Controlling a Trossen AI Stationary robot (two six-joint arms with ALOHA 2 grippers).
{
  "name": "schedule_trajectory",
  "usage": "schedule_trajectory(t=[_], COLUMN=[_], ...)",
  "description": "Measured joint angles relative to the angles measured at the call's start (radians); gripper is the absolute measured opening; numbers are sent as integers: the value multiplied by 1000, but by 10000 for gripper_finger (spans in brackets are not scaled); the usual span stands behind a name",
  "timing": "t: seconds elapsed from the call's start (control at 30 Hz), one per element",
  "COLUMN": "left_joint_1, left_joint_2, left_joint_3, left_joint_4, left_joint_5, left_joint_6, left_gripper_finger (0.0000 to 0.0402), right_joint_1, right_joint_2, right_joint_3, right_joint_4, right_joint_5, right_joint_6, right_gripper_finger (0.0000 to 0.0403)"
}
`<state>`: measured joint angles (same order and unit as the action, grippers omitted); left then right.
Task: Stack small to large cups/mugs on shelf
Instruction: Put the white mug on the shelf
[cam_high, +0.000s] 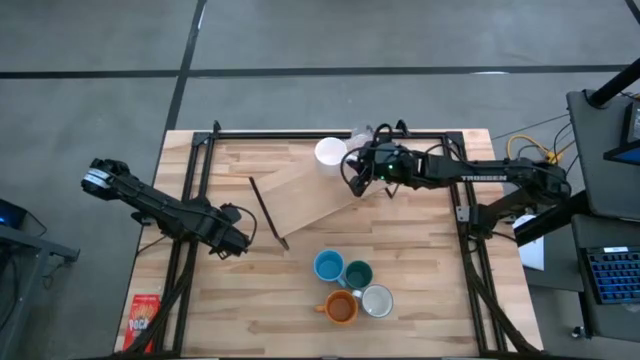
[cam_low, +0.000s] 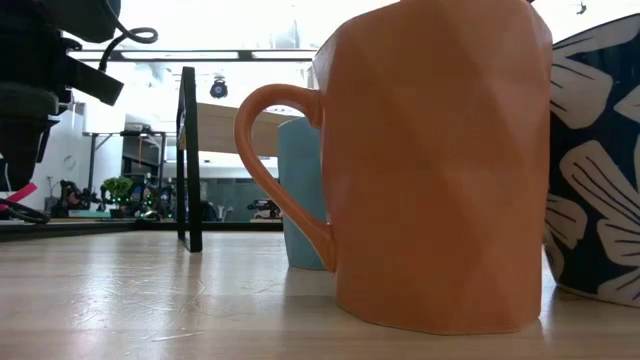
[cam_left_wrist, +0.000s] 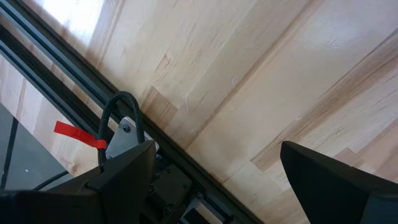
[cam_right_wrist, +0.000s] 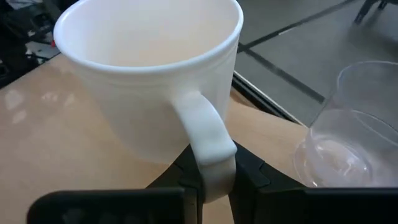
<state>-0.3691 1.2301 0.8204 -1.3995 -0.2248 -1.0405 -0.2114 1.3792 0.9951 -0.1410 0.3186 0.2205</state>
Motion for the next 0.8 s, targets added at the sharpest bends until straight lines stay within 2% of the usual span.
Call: schedule_trajectory(t=[0.17, 0.53, 0.8], left_joint_1=[0, 0, 0], left_joint_2=[0, 0, 0], left_joint_3=[0, 0, 0], left_joint_4=[0, 0, 0], left_joint_5=[0, -2, -3], left_joint_6=[0, -2, -2], left_gripper_finger=[331, 331, 331], right_joint_1=[-5, -3, -3], right_joint_2=[-14, -34, -35], right_joint_3=[-26, -85, -139], right_joint_4=[0, 37, 134], right_joint_5=[113, 123, 128], right_joint_6=[36, 68, 68], right_gripper_finger=[37, 35, 35])
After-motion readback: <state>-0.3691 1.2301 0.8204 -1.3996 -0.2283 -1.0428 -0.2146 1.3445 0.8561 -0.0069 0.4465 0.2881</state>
